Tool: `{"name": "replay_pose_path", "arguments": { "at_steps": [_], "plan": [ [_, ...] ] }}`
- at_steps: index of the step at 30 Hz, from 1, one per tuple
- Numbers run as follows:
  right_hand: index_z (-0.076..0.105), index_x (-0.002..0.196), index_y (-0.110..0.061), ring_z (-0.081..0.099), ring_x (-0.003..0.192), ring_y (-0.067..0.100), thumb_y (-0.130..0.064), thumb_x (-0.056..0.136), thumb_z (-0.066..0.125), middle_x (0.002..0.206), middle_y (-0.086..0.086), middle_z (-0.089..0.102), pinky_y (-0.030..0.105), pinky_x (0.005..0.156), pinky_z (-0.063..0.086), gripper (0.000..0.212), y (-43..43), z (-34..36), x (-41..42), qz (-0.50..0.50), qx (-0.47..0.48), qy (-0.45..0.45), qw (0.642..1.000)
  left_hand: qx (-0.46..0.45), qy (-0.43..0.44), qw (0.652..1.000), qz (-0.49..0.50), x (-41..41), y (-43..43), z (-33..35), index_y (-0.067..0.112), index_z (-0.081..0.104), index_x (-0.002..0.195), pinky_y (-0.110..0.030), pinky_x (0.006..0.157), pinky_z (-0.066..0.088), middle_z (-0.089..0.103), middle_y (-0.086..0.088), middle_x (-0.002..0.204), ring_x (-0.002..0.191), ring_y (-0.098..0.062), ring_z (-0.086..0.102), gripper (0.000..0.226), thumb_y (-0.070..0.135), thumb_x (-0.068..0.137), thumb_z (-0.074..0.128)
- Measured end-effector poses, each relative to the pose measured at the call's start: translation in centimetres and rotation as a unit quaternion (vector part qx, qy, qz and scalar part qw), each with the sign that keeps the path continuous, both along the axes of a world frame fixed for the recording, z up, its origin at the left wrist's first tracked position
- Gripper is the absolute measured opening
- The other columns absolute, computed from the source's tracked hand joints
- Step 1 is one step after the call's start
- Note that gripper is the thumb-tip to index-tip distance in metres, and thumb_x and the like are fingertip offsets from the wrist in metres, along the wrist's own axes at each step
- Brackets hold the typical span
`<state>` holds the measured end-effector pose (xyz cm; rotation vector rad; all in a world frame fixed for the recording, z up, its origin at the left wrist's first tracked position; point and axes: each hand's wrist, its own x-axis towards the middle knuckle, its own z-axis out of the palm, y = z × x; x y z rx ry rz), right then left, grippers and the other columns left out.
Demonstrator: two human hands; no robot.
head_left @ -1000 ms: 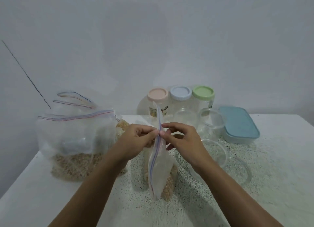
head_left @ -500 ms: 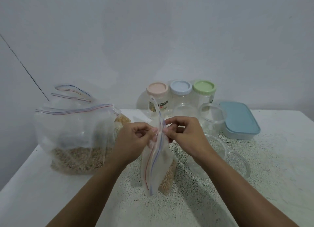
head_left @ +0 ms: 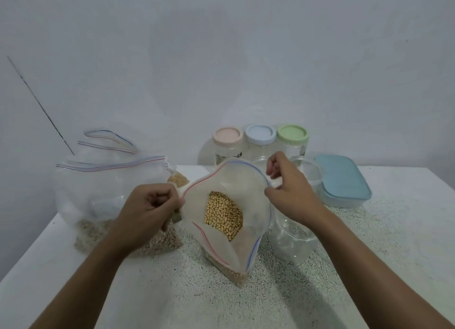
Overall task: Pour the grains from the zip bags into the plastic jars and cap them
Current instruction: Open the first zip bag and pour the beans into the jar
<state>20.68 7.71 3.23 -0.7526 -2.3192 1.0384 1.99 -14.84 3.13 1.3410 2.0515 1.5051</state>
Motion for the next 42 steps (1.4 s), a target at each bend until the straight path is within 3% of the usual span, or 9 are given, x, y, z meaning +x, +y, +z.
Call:
{"name": "replay_pose_path", "arguments": {
  "at_steps": [6,9,13,17,20,23,28,33,42],
  "plan": [
    [0.069,0.079,-0.035,0.046,0.125,0.014,-0.032,0.088,0.073,0.123,-0.005,0.049,0.036,0.105,0.039,0.01,-1.7,0.9,-2.6,0.047,0.024,-0.007,0.999,0.043,-0.082,0.996,0.002,0.5,2.0,-0.2,0.0,0.061,0.063,-0.024,0.048,0.042,0.045,-0.009,0.041,0.039,-0.019,0.041,0.033,0.0,0.096,0.063],
    [0.074,0.093,-0.032,0.049,0.123,0.016,-0.063,0.092,0.058,0.123,0.0,0.053,0.038,0.103,0.042,0.035,-1.5,1.1,-4.5,0.022,0.04,-0.047,0.998,0.026,-0.079,0.994,-0.073,0.2,2.1,-0.7,0.008,0.067,0.066,-0.026,0.05,0.041,0.05,-0.009,0.047,0.045,-0.02,0.045,0.028,0.018,0.091,0.071],
    [0.078,0.091,-0.024,0.056,0.107,0.014,-0.077,0.088,0.049,0.107,-0.001,0.06,0.04,0.089,0.049,0.06,-1.7,1.9,-6.9,-0.022,0.073,-0.061,0.995,-0.024,-0.036,0.988,-0.145,0.3,2.4,-0.9,0.017,0.073,0.071,-0.017,0.059,0.041,0.061,0.003,0.061,0.057,-0.006,0.05,0.027,0.04,0.084,0.069],
    [0.071,0.065,-0.017,0.062,0.061,0.014,-0.059,0.088,0.066,0.064,-0.003,0.066,0.032,0.057,0.048,0.048,-2.1,2.3,-8.4,-0.048,0.094,-0.071,0.992,-0.026,-0.052,0.984,-0.166,0.0,3.0,-0.3,0.02,0.073,0.069,-0.013,0.062,0.045,0.065,0.007,0.07,0.062,-0.001,0.057,0.022,0.038,0.082,0.071],
    [0.066,0.064,-0.012,0.062,0.064,0.021,-0.035,0.087,0.065,0.063,0.001,0.065,0.038,0.058,0.051,0.033,-1.8,1.6,-8.8,-0.047,0.079,-0.039,0.995,-0.018,-0.07,0.988,-0.135,-0.7,3.9,-0.5,0.01,0.068,0.066,-0.017,0.068,0.05,0.067,-0.01,0.078,0.07,-0.008,0.063,0.033,0.032,0.09,0.075],
    [0.059,0.064,-0.004,0.059,0.063,0.03,-0.03,0.093,0.057,0.063,0.011,0.061,0.045,0.063,0.053,0.038,-1.5,1.0,-8.7,-0.052,0.074,0.008,0.996,0.009,-0.153,0.987,-0.042,-1.7,5.9,-1.7,-0.007,0.063,0.085,-0.025,0.075,0.057,0.069,-0.017,0.09,0.086,-0.02,0.067,0.034,0.021,0.103,0.056],
    [0.054,0.065,-0.018,0.057,0.069,0.019,-0.034,0.098,0.056,0.07,-0.001,0.058,0.039,0.064,0.048,0.036,-1.1,0.1,-8.3,-0.055,0.1,0.025,0.993,-0.061,-0.157,0.985,-0.036,-3.7,9.8,-4.8,0.018,0.063,0.126,-0.027,0.094,0.056,0.064,0.002,0.13,0.12,-0.006,0.06,0.024,0.019,0.109,0.045],
    [0.069,0.077,-0.015,0.061,0.074,0.013,-0.033,0.09,0.068,0.08,-0.001,0.066,0.031,0.066,0.05,0.022,-0.7,-0.1,-7.8,-0.024,0.12,0.02,0.992,-0.114,-0.1,0.983,-0.102,-3.9,12.8,-5.8,0.02,0.065,0.115,-0.014,0.082,0.047,0.068,0.015,0.106,0.09,0.014,0.064,0.03,0.0,0.105,0.046],
    [0.059,0.075,-0.005,0.053,0.07,0.017,-0.026,0.102,0.059,0.068,0.005,0.059,0.031,0.061,0.039,0.034,-0.8,-0.4,-6.5,-0.014,0.075,0.107,0.991,-0.072,-0.031,0.996,-0.047,-5.6,12.2,-7.9,0.012,0.071,0.094,-0.033,0.089,0.05,0.072,0.005,0.091,0.092,-0.015,0.067,0.012,0.009,0.101,0.062]
  ]
}}
